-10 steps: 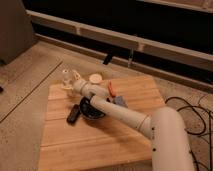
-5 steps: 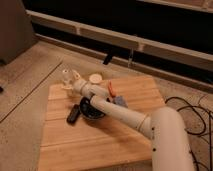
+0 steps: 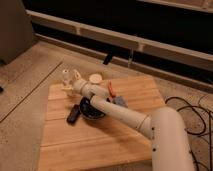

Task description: Stand the bottle upright

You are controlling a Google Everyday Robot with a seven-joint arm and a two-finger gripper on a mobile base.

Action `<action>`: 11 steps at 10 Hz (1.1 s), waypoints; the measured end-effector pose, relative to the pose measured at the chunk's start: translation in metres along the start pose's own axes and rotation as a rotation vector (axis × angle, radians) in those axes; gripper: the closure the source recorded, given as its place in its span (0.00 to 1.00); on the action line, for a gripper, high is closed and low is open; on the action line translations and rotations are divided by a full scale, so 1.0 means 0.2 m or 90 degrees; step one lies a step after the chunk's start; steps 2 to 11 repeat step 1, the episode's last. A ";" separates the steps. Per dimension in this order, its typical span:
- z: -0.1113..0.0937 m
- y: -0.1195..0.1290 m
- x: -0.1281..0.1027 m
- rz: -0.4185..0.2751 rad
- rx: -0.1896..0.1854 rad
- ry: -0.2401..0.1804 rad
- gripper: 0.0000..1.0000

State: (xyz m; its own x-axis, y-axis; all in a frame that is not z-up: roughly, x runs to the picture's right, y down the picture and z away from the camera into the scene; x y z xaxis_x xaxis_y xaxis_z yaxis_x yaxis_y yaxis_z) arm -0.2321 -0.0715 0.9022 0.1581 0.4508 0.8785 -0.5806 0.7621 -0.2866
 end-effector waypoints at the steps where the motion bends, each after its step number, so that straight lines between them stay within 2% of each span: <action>1: 0.00 0.00 0.00 0.000 0.000 0.000 0.20; 11: 0.00 0.00 0.00 0.000 0.000 0.000 0.20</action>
